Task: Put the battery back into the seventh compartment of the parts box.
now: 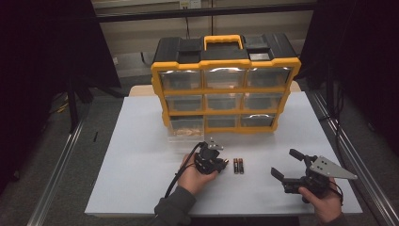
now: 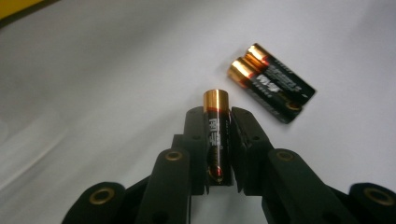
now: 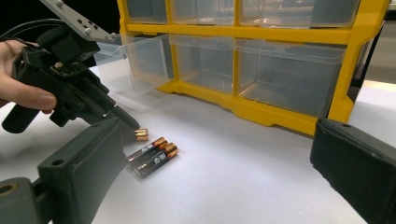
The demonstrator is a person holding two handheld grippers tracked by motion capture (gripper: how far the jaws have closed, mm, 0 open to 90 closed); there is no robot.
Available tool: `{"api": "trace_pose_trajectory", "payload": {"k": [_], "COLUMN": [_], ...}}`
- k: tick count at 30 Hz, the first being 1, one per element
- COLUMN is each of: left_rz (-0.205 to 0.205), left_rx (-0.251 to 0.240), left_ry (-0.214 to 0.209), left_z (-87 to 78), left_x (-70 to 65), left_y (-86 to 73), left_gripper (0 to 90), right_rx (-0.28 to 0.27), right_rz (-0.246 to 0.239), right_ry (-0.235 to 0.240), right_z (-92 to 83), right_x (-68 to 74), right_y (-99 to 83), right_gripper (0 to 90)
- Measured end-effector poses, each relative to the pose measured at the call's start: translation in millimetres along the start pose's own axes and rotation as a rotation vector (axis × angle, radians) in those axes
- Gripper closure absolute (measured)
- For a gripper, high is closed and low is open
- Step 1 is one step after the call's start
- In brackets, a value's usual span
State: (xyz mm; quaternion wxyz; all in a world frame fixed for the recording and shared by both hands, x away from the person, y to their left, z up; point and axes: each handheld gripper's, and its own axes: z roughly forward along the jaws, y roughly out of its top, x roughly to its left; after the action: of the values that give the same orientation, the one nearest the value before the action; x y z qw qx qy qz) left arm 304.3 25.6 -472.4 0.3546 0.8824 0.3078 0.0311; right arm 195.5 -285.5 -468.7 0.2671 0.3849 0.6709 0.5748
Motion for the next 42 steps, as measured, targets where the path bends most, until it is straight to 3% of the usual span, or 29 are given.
{"api": "trace_pose_trajectory", "payload": {"k": [2,4,5,7,16,20,36,42], "left_rz": [0.01,0.011,-0.012,-0.013,-0.002,-0.018,0.024,0.022], "left_rx": [0.018,0.008,-0.017,-0.02,-0.02,-0.037,-0.015,-0.023], "left_ry": [-0.028,-0.024,-0.035,-0.06,-0.084,-0.112,-0.114,-0.093], "left_z": [-4.4,-8.6,-10.2,-16.0,-36.5,-43.7,-75.0,-86.7], "left_x": [0.6,0.6,0.5,1.8,4.2,5.8,12.0,15.7], "left_y": [1.7,4.2,5.4,7.8,21.3,27.2,56.0,66.3], "left_gripper": [77.6,77.6,77.6,77.6,77.6,77.6,77.6,77.5], "right_rx": [0.0,-0.002,0.0,-0.002,-0.002,-0.003,-0.006,-0.007], "right_rz": [0.002,0.002,-0.001,0.001,0.001,-0.003,0.0,-0.002], "right_ry": [0.001,-0.004,-0.002,-0.005,-0.001,-0.006,-0.007,-0.008], "right_z": [0.5,0.5,0.4,0.6,0.2,-0.2,-0.2,0.0], "right_x": [0.1,0.2,0.2,0.5,0.0,-0.3,-0.1,-0.6], "right_y": [-0.1,0.0,0.0,-0.1,0.0,0.0,0.1,0.1], "right_gripper": [2.7,2.8,2.7,2.7,2.7,2.7,2.7,2.7]}}
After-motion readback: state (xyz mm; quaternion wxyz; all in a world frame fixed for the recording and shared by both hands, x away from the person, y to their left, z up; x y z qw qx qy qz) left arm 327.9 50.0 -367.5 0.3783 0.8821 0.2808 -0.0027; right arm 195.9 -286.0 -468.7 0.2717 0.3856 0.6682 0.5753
